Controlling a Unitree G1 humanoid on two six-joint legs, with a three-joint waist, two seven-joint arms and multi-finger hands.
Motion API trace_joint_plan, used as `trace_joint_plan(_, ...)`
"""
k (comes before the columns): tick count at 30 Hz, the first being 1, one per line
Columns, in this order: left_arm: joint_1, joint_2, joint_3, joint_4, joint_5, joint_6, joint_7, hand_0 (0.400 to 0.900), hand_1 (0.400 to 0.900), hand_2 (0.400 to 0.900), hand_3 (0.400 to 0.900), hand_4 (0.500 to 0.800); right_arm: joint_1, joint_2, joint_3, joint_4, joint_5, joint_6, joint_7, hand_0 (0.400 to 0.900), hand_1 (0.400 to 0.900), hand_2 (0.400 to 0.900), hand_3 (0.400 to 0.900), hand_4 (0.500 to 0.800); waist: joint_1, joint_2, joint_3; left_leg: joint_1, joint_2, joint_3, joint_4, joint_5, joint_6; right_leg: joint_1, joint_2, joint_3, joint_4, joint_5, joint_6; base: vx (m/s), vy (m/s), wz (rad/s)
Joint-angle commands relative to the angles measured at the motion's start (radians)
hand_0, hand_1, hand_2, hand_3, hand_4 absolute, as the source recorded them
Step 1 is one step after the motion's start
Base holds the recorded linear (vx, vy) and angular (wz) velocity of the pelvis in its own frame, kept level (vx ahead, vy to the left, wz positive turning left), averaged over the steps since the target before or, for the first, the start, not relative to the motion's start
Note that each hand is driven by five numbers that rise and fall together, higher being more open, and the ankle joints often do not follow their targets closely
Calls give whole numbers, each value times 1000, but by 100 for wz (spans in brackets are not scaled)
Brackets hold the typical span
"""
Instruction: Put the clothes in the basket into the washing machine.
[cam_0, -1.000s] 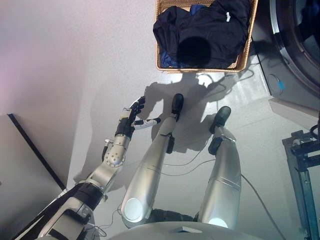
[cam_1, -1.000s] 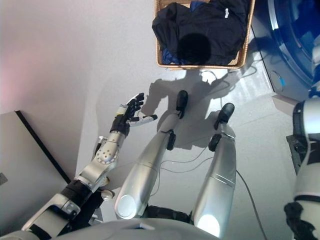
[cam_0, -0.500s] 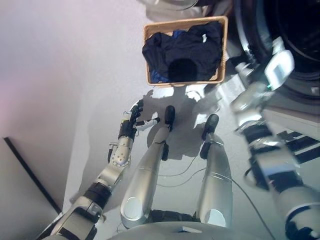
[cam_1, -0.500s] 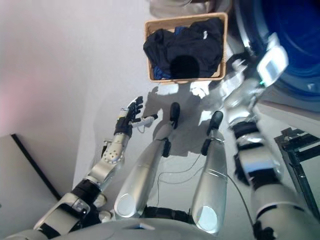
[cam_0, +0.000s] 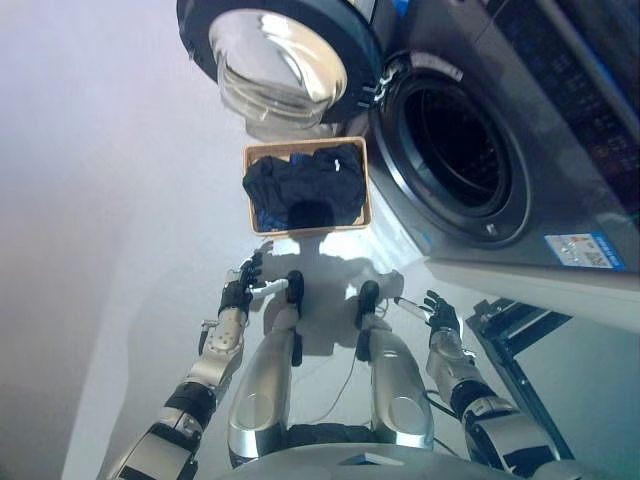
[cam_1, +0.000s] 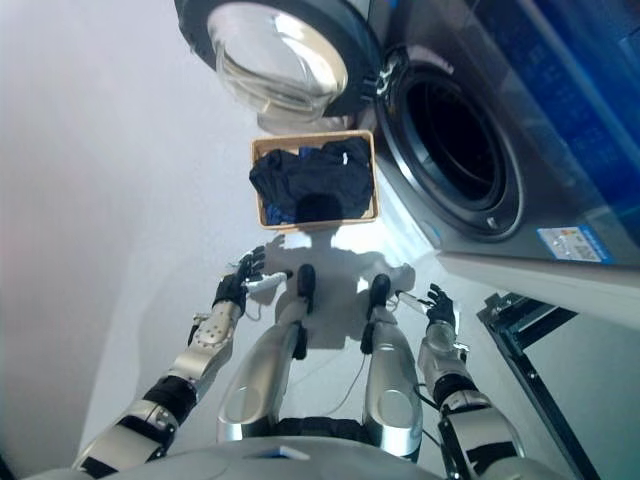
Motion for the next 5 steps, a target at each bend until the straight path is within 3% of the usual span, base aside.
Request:
trace_joint_plan(1, 58, 3, 29, 11, 53, -31, -29, 900, 900, 900, 900, 800, 32, -69, -34, 53, -2, -21, -9, 900, 900, 900, 900, 800, 10, -4, -139, 23, -18, -31, -7, -82, -27, 36, -15, -27, -85, 81, 53, 86, -20, 2)
trace_joint_plan(5, 105, 8, 56, 4, 61, -31, -49, 900, 900, 900, 900, 800, 62, -105, -88, 105, -23, -4, -13, 900, 900, 900, 900, 800, 15, -10, -186, 72, -15, -26, -20, -92, -25, 85, -7, -29, -117, 86, 56, 90, -14, 0)
